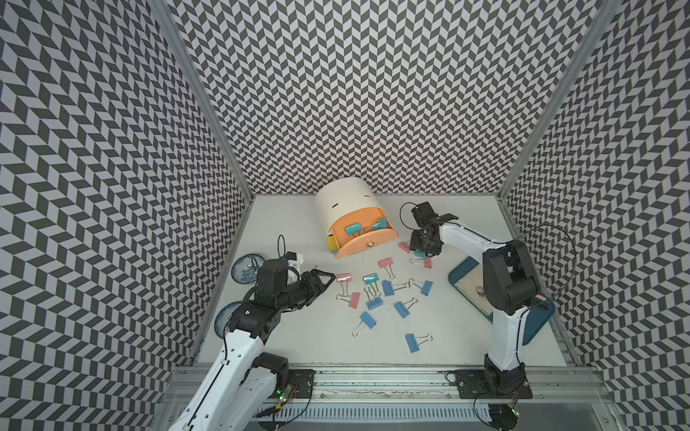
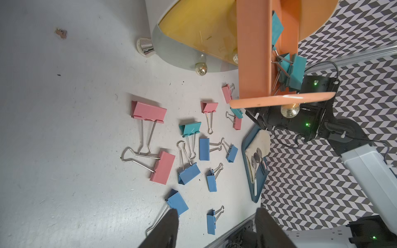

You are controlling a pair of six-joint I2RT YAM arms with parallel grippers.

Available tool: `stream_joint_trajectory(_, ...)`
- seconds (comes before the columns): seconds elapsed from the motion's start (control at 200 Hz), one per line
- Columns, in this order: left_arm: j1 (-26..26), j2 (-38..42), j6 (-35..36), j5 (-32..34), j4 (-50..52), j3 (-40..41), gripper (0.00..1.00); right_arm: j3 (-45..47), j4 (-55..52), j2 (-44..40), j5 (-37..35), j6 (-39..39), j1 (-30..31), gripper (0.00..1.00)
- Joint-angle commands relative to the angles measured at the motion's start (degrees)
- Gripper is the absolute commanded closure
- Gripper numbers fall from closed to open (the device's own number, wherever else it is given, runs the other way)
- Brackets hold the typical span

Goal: Put the binder clips in the drawer according to color
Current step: Pick up the binder clip at the center of the board.

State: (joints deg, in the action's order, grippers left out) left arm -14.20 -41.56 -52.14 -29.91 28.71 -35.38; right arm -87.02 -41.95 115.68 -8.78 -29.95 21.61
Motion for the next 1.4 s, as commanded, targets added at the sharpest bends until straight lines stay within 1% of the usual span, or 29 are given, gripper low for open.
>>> stream_joint_trajectory(0.0,0.4,-0.2,0.7,-0.9,-2.7,0.3,0.39,-1.6,-0.8,1.5,-1.5,0.3,0.5,0.37)
stream_joint_trajectory(0.411,0.6,-1.2,0.6,-1.5,-4.7,1.1,0.39,-4.8,-3.4,4.8,-2.8,0.5,1.8,0.37)
stream_joint_trajectory(0.706,0.8,-1.5,0.3,-1.9,-5.7,1.9,0.39,-4.7,-3.2,6.6,-2.6,0.6,2.0,0.37)
stream_joint_trajectory(1.042,1.1,-1.6,0.6,-2.0,-5.3,1.5,0.39,-4.1,-1.7,6.7,-1.9,1.7,2.0,0.4)
stream_joint_trajectory(1.397,1.1,-1.7,0.5,-1.7,-4.6,0.6,0.39,-1.4,0.0,4.5,-0.9,1.8,2.0,0.46)
